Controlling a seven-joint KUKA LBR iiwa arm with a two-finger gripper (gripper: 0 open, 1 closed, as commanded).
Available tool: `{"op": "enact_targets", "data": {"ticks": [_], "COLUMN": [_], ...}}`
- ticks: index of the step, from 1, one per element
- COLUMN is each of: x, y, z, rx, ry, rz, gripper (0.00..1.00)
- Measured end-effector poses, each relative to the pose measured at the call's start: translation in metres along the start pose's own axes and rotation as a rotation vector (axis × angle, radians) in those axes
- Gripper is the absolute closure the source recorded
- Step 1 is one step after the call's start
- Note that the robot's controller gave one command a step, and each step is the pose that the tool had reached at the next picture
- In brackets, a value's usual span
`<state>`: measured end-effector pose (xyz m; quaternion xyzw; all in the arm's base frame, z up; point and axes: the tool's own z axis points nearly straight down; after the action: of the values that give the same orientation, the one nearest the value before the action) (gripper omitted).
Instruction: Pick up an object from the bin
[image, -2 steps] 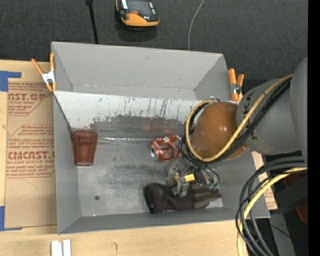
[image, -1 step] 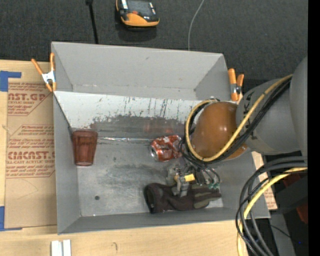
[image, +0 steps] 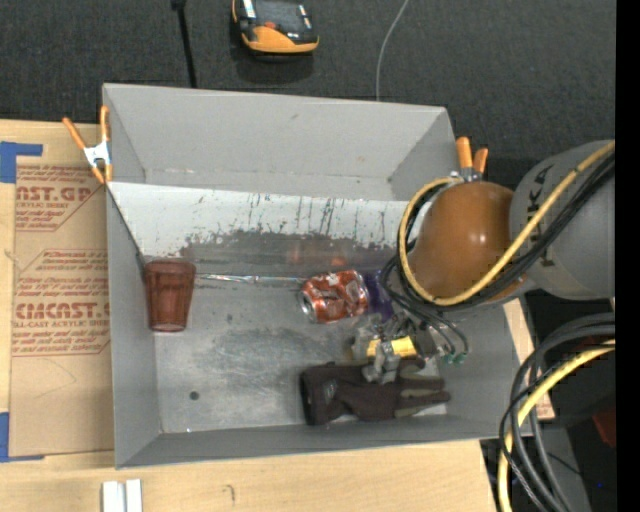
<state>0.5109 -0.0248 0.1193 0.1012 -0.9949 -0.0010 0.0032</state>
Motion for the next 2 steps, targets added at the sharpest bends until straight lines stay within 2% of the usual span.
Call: {"op": "enact_targets", "data": {"ticks": [1, 2], "x": [0.0006, -0.0065], "y": [0.0062, 0.002], "z": [-0.0553, -0.0491], "rx": [0.003, 0.002], "ry": [-0.008, -0.008], "rz": [-0.04, -0.034], "gripper": [1.0, 1.0]}}
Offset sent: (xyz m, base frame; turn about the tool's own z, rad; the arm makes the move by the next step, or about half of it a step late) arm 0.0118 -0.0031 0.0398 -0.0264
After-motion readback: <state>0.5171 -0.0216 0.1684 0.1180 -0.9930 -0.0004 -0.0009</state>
